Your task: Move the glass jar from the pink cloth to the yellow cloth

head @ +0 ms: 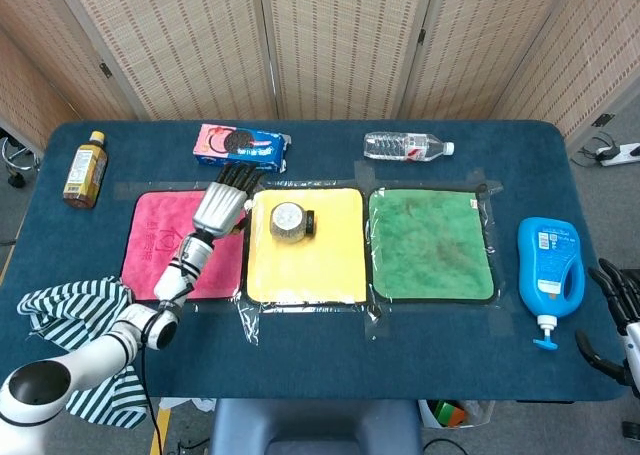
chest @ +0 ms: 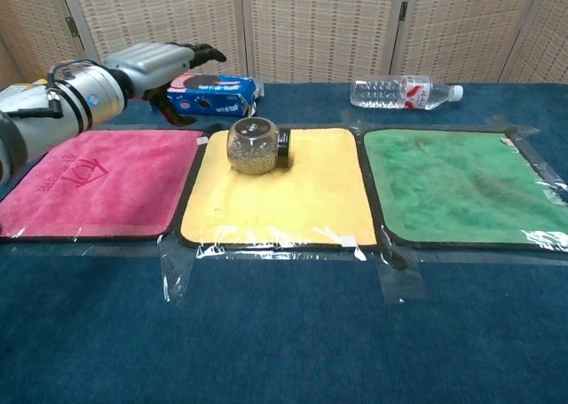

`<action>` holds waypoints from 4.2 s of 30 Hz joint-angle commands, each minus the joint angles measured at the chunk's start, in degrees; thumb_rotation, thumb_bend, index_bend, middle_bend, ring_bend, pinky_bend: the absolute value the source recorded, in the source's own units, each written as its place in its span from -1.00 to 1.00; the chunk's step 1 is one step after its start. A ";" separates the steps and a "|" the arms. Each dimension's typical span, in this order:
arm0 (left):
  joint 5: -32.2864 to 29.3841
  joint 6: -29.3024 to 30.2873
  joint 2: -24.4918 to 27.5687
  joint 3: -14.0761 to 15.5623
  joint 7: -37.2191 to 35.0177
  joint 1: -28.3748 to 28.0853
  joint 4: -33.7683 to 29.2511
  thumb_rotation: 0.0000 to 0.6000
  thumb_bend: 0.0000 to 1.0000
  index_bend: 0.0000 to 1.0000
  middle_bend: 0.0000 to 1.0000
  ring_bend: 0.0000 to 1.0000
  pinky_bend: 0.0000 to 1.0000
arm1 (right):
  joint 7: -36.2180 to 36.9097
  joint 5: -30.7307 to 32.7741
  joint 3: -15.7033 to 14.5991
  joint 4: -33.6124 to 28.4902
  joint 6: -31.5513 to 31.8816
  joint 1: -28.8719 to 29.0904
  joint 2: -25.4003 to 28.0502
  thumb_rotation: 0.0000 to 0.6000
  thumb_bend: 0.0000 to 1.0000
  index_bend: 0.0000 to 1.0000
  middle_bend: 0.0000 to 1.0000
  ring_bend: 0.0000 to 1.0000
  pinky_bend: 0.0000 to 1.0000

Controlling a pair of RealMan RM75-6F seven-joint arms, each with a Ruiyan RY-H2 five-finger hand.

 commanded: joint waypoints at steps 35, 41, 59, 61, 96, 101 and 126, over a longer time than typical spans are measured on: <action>-6.61 21.37 31.17 1.44 5.66 25.79 -36.89 1.00 -0.30 -0.82 -0.83 -0.83 -0.85 | -12.01 0.71 8.62 -10.87 -38.21 32.19 1.35 1.00 -0.10 -0.95 -0.85 -0.82 -0.97; -5.72 23.03 32.61 1.72 5.26 27.47 -38.94 1.00 -0.30 -0.82 -0.83 -0.83 -0.85 | -17.98 10.39 13.79 -8.56 -50.22 43.24 -4.62 1.00 -0.09 -0.83 -0.78 -0.77 -0.91; -3.92 24.93 35.12 2.06 5.25 30.02 -42.65 1.00 -0.30 -0.82 -0.83 -0.83 -0.85 | -34.25 32.32 15.22 12.85 -63.74 67.16 -27.07 1.00 -0.05 -0.67 -0.76 -0.72 -0.91; -3.77 25.12 35.22 2.12 5.17 30.27 -42.88 1.00 -0.30 -0.82 -0.83 -0.83 -0.85 | -35.27 34.20 14.71 15.30 -64.30 68.81 -28.74 1.00 -0.05 -0.66 -0.75 -0.72 -0.91; -2.19 26.20 36.02 3.10 2.23 34.09 -42.58 1.00 -0.30 -0.82 -0.83 -0.83 -0.85 | -35.32 45.62 8.98 51.54 -74.34 84.85 -51.78 1.00 0.01 -0.59 -0.69 -0.71 -0.91; -2.10 25.95 35.95 3.00 1.89 34.18 -42.11 1.00 -0.30 -0.82 -0.83 -0.83 -0.85 | -34.67 45.61 8.18 53.96 -75.95 85.41 -53.20 1.00 0.01 -0.57 -0.68 -0.69 -0.91; -1.68 25.09 34.59 2.49 1.69 33.85 -41.00 1.00 -0.30 -0.82 -0.83 -0.84 -0.85 | -32.68 42.10 3.82 21.01 -67.13 79.91 -31.38 1.00 0.02 -0.57 -0.60 -0.60 -0.81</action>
